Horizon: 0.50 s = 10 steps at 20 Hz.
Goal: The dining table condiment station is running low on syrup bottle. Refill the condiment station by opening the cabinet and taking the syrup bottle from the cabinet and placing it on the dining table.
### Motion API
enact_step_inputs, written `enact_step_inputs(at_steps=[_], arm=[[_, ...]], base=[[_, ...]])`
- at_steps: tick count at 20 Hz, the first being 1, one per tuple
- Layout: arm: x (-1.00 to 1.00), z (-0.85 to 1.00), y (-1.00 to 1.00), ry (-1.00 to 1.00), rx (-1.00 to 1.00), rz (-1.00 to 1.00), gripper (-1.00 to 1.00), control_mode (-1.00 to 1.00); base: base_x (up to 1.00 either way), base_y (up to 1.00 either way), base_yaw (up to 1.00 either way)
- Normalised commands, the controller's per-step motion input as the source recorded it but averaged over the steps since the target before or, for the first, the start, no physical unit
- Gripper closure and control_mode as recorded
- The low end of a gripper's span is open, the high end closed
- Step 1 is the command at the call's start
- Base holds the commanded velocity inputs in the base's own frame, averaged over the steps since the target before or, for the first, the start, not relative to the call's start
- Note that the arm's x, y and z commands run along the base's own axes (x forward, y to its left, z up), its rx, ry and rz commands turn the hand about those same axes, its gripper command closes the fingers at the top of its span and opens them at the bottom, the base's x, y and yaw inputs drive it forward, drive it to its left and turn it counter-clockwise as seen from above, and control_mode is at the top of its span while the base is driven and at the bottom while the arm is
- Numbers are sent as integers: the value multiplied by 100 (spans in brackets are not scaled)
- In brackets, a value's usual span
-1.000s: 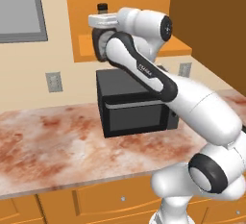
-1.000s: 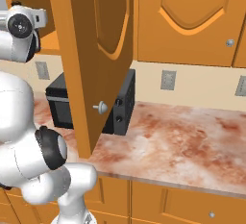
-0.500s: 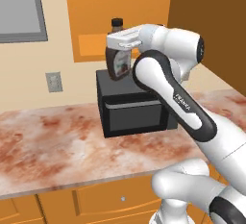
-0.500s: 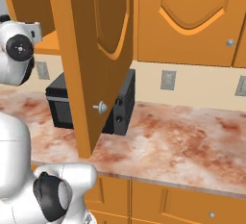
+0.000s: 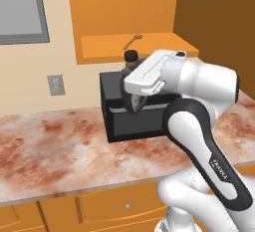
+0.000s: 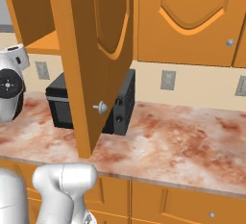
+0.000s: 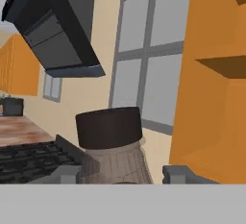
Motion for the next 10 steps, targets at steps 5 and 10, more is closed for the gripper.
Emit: enact_step_inputs(at_steps=[5, 10], arm=[[-65, -5, -33, -10, -3, 5, 100, -100], [-4, -1, -12, 0, 0, 2, 100, -100]], base=[[0, 0, 0], [0, 0, 0]])
